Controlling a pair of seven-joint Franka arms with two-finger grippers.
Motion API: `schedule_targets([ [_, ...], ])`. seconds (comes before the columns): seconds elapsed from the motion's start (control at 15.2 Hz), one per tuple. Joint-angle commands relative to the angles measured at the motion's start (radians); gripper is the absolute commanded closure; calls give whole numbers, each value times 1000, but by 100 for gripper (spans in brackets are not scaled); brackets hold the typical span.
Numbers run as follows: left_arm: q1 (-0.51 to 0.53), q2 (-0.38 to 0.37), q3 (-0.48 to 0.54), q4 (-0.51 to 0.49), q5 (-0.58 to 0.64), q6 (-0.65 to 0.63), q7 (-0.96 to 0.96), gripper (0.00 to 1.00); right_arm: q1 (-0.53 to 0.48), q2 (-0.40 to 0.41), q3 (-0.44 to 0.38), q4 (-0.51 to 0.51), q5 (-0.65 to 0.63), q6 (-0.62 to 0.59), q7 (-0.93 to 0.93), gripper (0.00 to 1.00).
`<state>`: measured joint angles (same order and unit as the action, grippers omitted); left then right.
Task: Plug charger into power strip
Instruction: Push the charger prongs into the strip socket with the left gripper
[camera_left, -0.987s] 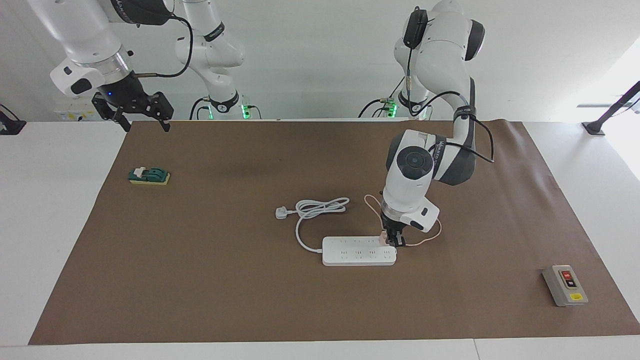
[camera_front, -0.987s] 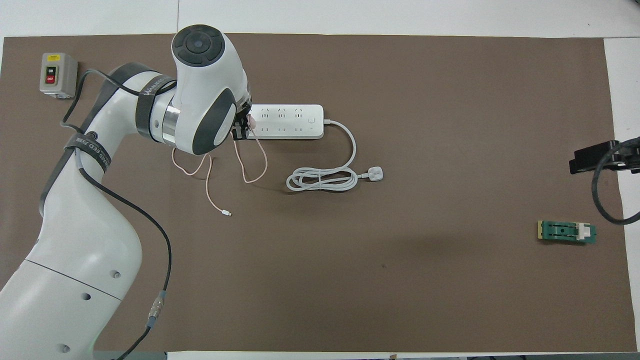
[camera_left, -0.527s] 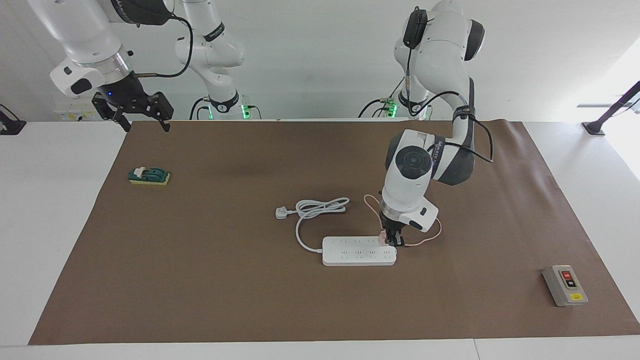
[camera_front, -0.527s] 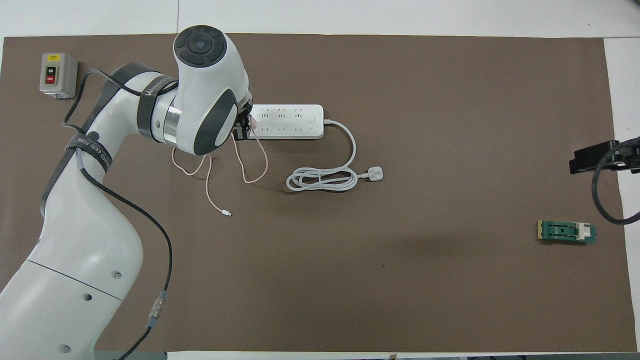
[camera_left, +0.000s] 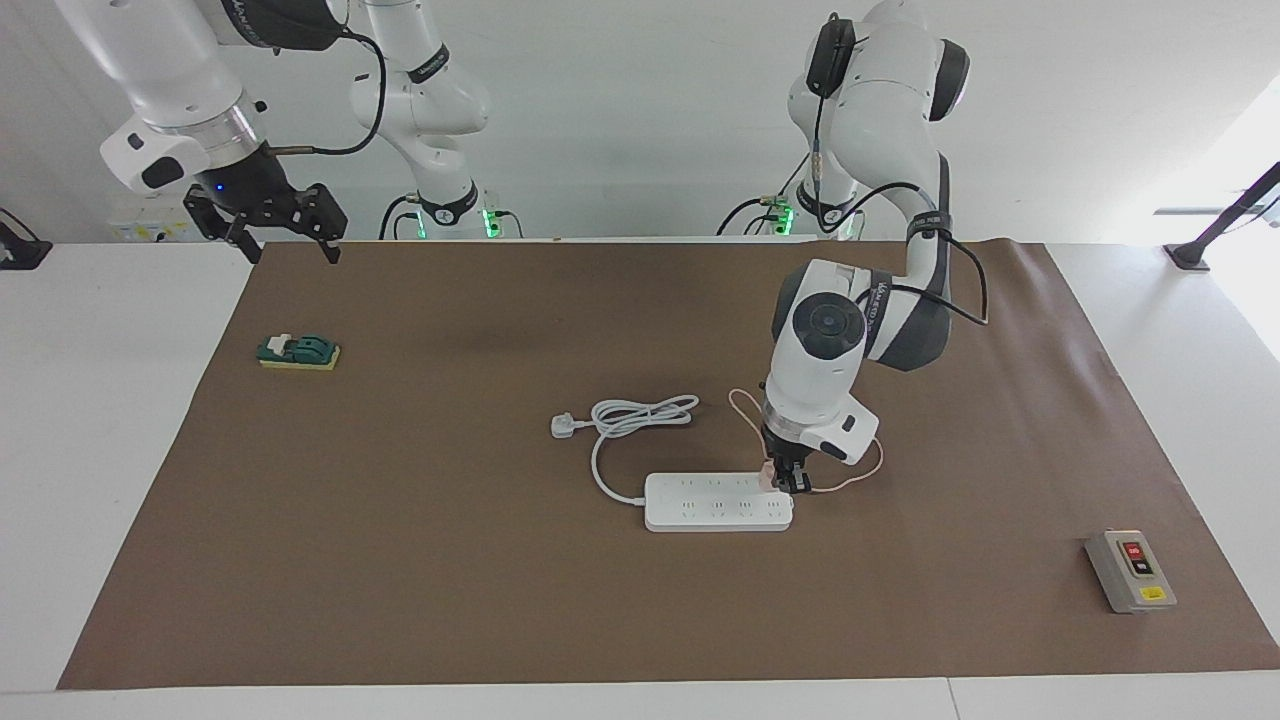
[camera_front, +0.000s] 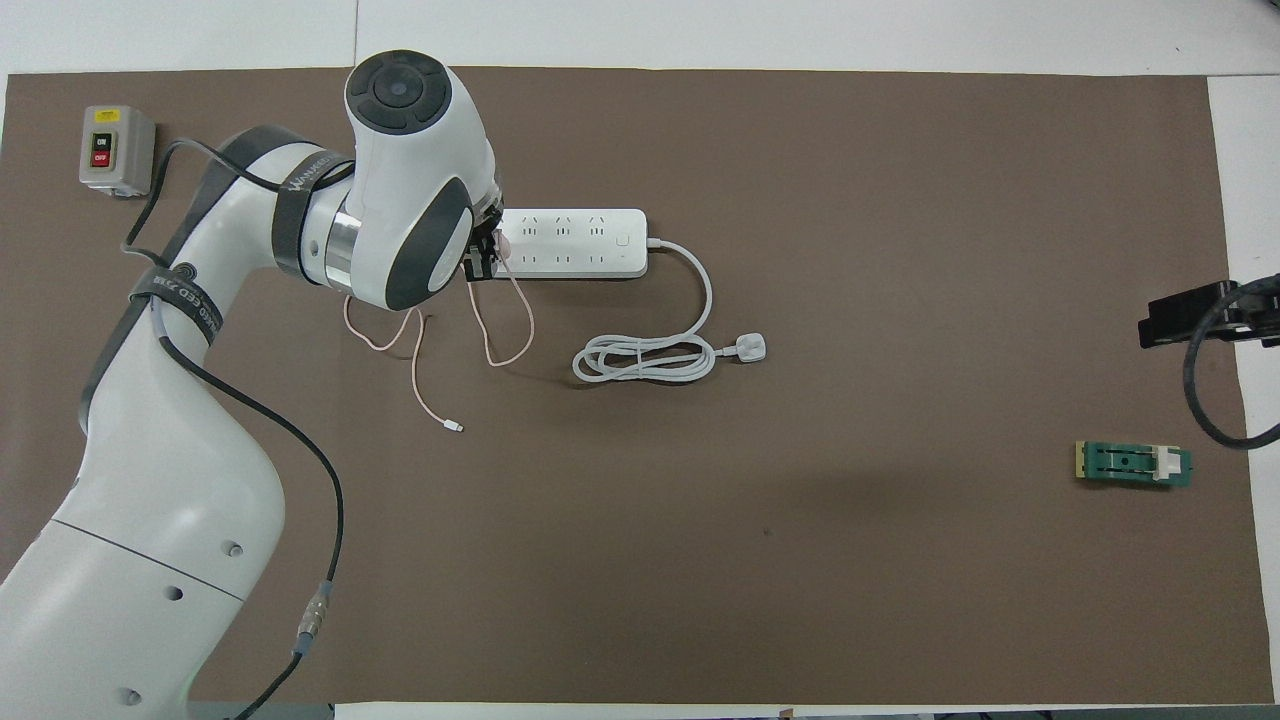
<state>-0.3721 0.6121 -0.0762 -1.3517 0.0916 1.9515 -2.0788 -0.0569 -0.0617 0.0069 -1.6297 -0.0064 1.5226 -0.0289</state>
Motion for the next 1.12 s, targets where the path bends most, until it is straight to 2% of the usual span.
schedule_targets([
  [0.0, -1, 6, 6, -44, 17, -5, 14, 100, -18, -16, 8, -16, 22, -12, -16, 0],
  [1.05, 2, 6, 7, -96, 17, 9, 54, 100, -18, -16, 8, -16, 22, -12, -16, 0],
])
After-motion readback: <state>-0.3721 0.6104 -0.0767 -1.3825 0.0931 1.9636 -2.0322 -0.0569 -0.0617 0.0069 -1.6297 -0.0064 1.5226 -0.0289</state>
